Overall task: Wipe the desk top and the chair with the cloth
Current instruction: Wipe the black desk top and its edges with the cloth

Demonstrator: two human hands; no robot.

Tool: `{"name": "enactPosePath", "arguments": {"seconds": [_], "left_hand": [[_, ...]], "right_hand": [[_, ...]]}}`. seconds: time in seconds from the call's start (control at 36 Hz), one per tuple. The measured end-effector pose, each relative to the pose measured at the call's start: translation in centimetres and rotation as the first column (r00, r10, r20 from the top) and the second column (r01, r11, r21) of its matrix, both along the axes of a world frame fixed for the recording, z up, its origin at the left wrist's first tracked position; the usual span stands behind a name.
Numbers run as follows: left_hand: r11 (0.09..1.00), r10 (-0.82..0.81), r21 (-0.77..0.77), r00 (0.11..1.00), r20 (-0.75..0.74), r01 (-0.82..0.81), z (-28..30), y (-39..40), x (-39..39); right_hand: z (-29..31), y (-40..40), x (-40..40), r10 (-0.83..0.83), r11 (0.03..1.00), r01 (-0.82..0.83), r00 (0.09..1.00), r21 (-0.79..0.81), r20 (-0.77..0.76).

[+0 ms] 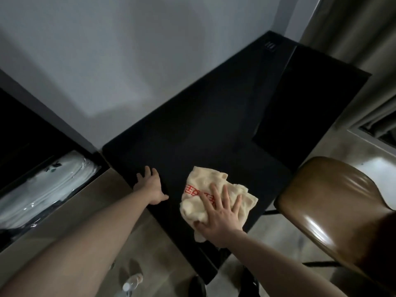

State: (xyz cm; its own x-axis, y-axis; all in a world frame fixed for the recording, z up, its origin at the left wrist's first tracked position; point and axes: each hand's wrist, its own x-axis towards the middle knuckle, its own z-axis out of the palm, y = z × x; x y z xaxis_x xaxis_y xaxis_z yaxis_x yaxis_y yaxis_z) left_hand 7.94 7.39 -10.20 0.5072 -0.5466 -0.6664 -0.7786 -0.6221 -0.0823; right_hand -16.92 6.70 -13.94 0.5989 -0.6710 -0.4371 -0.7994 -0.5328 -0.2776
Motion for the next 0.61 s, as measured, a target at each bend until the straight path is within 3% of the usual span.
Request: {"name": "enactPosePath", "arguments": {"seconds": [0.17, 0.42, 0.61], "left_hand": [[0.975, -0.218, 0.035, 0.976, 0.007, 0.218, 0.6, 2.2, -3.6], [0.961, -0.272, 0.054, 0.961, 0.041, 0.27, 1.6, 1.9, -4.7], [0.959, -0.284, -0.015, 0.957, -0.058, 0.283, 2.7, 0.0, -5.8]], "right_hand": [[0.8, 4.3, -2.5, -0.023, 0.998, 0.024, 0.999, 0.051, -0.027], [1.2, 3.2, -5.0, -0.04, 0.993, 0.041, 0.999, 0.109, -0.014], [1.2, -1.4, -6.9, -0.103, 0.987, 0.104, 0.994, 0.119, -0.021]]}}
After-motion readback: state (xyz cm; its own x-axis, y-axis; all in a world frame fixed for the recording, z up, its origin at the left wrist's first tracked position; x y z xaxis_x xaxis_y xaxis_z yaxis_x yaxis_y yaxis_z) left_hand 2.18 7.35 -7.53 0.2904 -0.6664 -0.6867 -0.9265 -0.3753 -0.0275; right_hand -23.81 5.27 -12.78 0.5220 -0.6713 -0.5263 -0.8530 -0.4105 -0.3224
